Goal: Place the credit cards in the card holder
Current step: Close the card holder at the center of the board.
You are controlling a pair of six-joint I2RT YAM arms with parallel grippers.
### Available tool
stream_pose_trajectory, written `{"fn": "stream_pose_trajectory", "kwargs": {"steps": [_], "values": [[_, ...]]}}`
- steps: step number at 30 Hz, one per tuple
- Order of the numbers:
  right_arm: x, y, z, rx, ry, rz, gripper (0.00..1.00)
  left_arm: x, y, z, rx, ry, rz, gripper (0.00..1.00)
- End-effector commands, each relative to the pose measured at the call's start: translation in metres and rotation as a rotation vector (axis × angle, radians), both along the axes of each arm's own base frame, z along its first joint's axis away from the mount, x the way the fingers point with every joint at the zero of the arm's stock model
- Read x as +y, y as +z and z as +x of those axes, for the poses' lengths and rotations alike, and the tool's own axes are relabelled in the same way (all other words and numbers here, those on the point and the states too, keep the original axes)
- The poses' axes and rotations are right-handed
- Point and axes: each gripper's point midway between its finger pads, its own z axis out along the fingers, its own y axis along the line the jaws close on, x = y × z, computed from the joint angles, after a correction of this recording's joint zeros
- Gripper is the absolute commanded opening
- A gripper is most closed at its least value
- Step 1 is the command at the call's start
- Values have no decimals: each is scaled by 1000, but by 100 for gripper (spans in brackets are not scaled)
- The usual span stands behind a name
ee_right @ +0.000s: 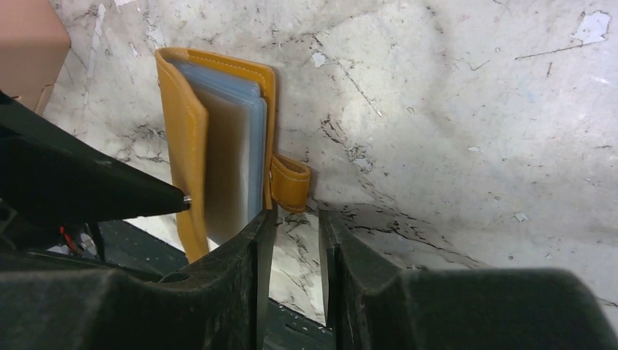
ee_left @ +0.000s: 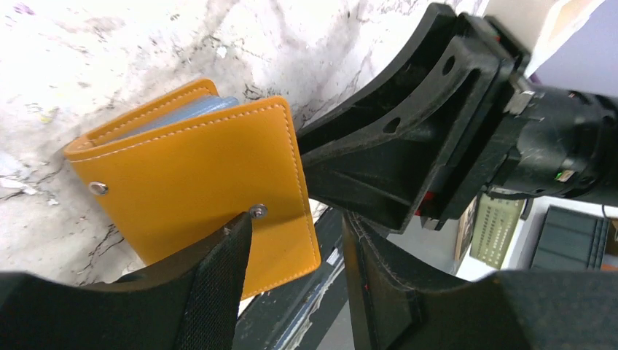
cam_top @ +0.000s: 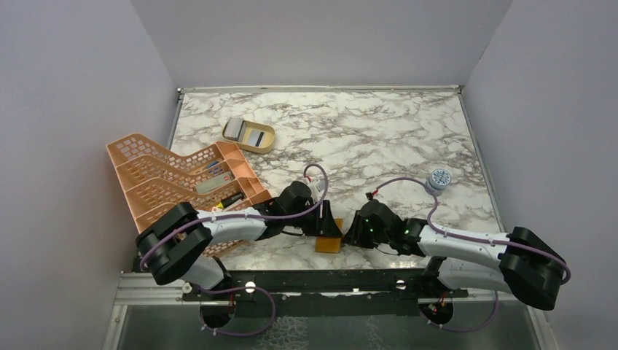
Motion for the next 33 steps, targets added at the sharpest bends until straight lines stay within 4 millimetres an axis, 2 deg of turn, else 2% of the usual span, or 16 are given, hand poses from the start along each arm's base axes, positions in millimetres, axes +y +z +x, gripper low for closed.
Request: {"fn": "stream_pose_trajectory", "kwargs": {"steps": [1, 3, 8, 11, 14, 16, 18, 21, 23, 26, 30, 33], "values": [[9, 12, 11, -52, -23, 49, 29, -14, 11, 3, -70, -73, -38, 43], [13, 17, 15, -94, 20, 44, 29, -10, 2, 10, -98, -61, 31, 37], [6, 35, 29, -240, 160, -90, 29, 18, -26, 32, -159, 23, 269, 32], [6, 53, 28, -336, 258, -81, 30, 29, -27, 35, -169, 49, 322, 31], [3, 65, 28, -360, 240, -61, 30, 39, -19, 39, -198, 63, 368, 34], [-2, 68, 25, -320, 195, -58, 30, 41, -15, 37, -206, 53, 373, 36], [2, 74, 20, -313, 204, -18, 31, 40, -15, 31, -188, 28, 355, 38], [13, 79, 18, -357, 259, 41, 34, 44, -24, 20, -149, 9, 359, 44], [16, 77, 21, -388, 306, 21, 34, 49, -30, 16, -139, 10, 372, 48], [22, 85, 24, -429, 389, -16, 36, 54, -39, 12, -128, 4, 394, 51], [35, 119, 30, -577, 514, 0, 37, 53, -50, 14, -124, -6, 411, 51], [36, 137, 33, -697, 594, -16, 37, 47, -56, 19, -124, -18, 422, 46]]}}
